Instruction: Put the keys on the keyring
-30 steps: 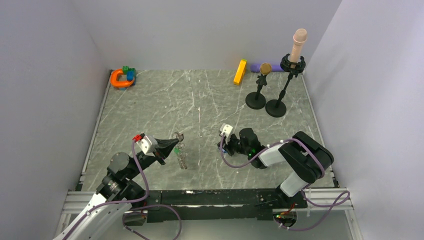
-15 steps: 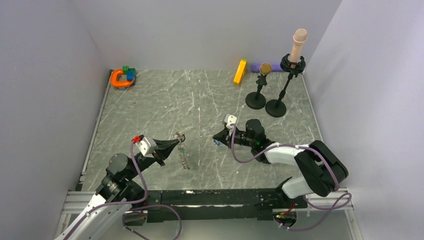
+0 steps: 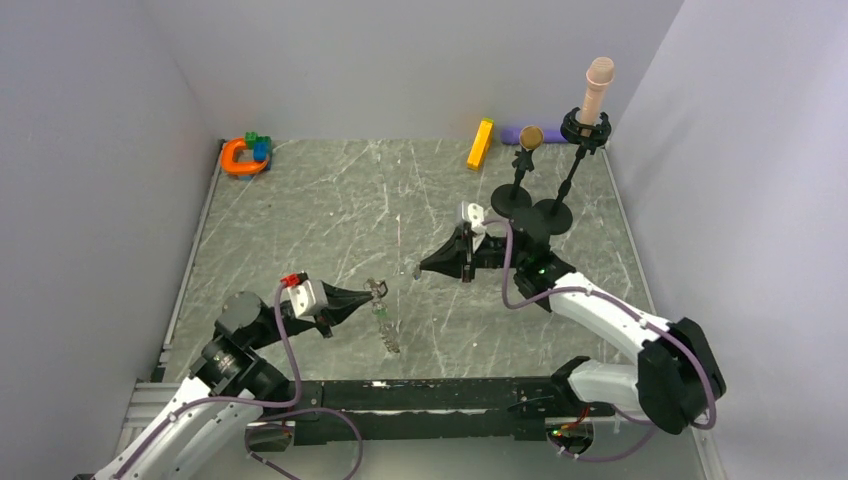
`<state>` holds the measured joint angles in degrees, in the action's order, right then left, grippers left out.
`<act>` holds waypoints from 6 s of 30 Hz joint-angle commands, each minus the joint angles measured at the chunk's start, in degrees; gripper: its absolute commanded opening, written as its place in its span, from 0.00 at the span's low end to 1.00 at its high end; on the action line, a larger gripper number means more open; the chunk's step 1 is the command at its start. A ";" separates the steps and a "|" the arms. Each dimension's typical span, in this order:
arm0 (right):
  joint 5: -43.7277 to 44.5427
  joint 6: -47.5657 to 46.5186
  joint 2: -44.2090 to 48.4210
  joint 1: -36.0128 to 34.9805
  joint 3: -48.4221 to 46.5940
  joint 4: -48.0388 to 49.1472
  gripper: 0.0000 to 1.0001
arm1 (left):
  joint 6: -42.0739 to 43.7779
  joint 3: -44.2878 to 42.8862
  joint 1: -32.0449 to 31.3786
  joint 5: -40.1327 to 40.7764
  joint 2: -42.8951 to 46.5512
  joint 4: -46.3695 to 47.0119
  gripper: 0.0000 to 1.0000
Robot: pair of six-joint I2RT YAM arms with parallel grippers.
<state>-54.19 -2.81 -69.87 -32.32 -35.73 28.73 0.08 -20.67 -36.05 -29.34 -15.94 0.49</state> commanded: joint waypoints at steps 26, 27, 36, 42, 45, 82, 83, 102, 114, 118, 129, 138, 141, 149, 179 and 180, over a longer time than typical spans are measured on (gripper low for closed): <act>3.99 -30.29 -3.92 -9.63 -45.45 -86.50 0.00 | 6.25 -13.24 -10.76 -2.40 -19.45 6.95 0.00; 4.20 -29.46 -4.26 -9.91 -45.36 -85.94 0.00 | 5.80 -12.73 -10.91 -2.16 -19.29 7.49 0.00; 4.71 -17.70 -4.69 -10.82 -41.89 -75.63 0.00 | 4.46 -11.63 -12.54 2.51 -18.28 7.34 0.00; 5.27 -14.79 -5.24 -10.79 -42.43 -73.09 0.00 | 3.04 -11.44 -12.98 4.86 -17.98 7.45 0.00; 6.06 -15.01 -5.45 -10.85 -42.60 -72.41 0.00 | 1.43 -11.09 -12.99 5.19 -17.93 7.98 0.00; 9.02 -17.24 -7.68 -13.48 -44.89 -72.48 0.00 | -7.02 -12.47 -13.04 7.80 -20.57 6.29 0.00; 8.95 -17.23 -7.68 -13.50 -44.92 -72.45 0.00 | -7.02 -12.47 -13.04 7.85 -20.55 6.26 0.00; 7.09 -17.84 -7.55 -13.50 -45.00 -73.51 0.00 | -6.49 -12.97 -13.07 8.46 -21.21 5.18 0.00; 6.59 -16.96 -8.36 -13.55 -45.05 -72.85 0.00 | -6.90 -12.82 -12.99 7.50 -21.54 6.80 0.00; 6.41 -16.79 -8.60 -13.63 -45.09 -72.81 0.00 | -6.93 -12.74 -13.01 7.68 -21.47 6.90 0.00; 5.90 -16.80 -8.63 -13.66 -45.05 -72.72 0.00 | -7.01 -12.83 -13.07 7.56 -21.46 6.96 0.00; 7.07 -17.20 -8.58 -13.66 -45.19 -72.94 0.00 | -6.93 -12.65 -13.03 7.29 -21.06 6.17 0.00; 7.08 -17.28 -8.54 -13.68 -44.96 -72.81 0.00 | -7.01 -12.78 -13.02 6.96 -21.06 6.27 0.00; 6.59 -17.66 -8.63 -13.61 -45.57 -73.42 0.00 | -6.61 -12.80 -13.00 6.71 -21.11 5.42 0.00; 5.31 -18.43 -8.62 -13.76 -44.37 -73.59 0.00 | -7.54 -12.31 -13.00 5.46 -20.75 7.46 0.00; 5.06 -18.60 -8.62 -13.75 -44.39 -73.63 0.00 | -7.58 -12.22 -13.05 5.40 -20.79 7.59 0.00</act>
<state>-47.27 -20.49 -78.59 -45.71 -78.81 -45.76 -6.15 -31.11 -48.84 -22.28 -37.39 2.37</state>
